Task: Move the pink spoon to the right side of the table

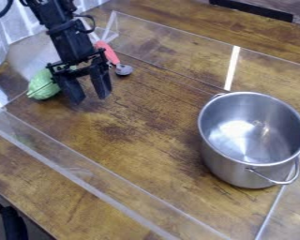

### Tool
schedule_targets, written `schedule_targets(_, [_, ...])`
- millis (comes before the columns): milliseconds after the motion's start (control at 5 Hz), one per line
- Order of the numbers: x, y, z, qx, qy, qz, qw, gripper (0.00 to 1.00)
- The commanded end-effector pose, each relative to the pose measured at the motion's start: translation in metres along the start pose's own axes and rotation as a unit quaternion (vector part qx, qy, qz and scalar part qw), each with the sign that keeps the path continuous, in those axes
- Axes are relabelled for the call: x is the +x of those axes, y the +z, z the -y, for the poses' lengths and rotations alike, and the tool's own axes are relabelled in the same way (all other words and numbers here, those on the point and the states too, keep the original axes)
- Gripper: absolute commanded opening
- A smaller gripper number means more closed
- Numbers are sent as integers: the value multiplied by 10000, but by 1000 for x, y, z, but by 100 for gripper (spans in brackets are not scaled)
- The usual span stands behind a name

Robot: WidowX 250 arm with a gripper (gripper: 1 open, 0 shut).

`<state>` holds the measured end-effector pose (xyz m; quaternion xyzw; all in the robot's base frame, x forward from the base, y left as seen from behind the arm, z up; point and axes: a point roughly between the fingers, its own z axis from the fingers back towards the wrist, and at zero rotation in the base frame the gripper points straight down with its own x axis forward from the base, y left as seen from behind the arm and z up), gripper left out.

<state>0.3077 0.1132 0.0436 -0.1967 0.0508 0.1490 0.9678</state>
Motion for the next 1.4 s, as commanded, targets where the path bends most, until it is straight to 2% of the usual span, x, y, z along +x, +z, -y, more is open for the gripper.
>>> schedule_targets(0, [-5, 13, -4, 34, -90, 172, 9998, 0])
schedule_targets(200, [-9, 16, -3, 23, -90, 196, 9998, 0])
schedule_targets(400, [-14, 25, 4, 67, -464, 65, 9989, 0])
schedule_targets(600, [-20, 36, 12, 85, -840, -49, 9964, 0])
schedule_targets(800, [-29, 33, 4, 46, -778, 12, 9970, 0])
schedule_targets(1000, [-38, 28, -6, 48, -728, 94, 9973, 100])
schedule_targets(1200, [-42, 39, -2, -2, -610, 194, 9980, 0])
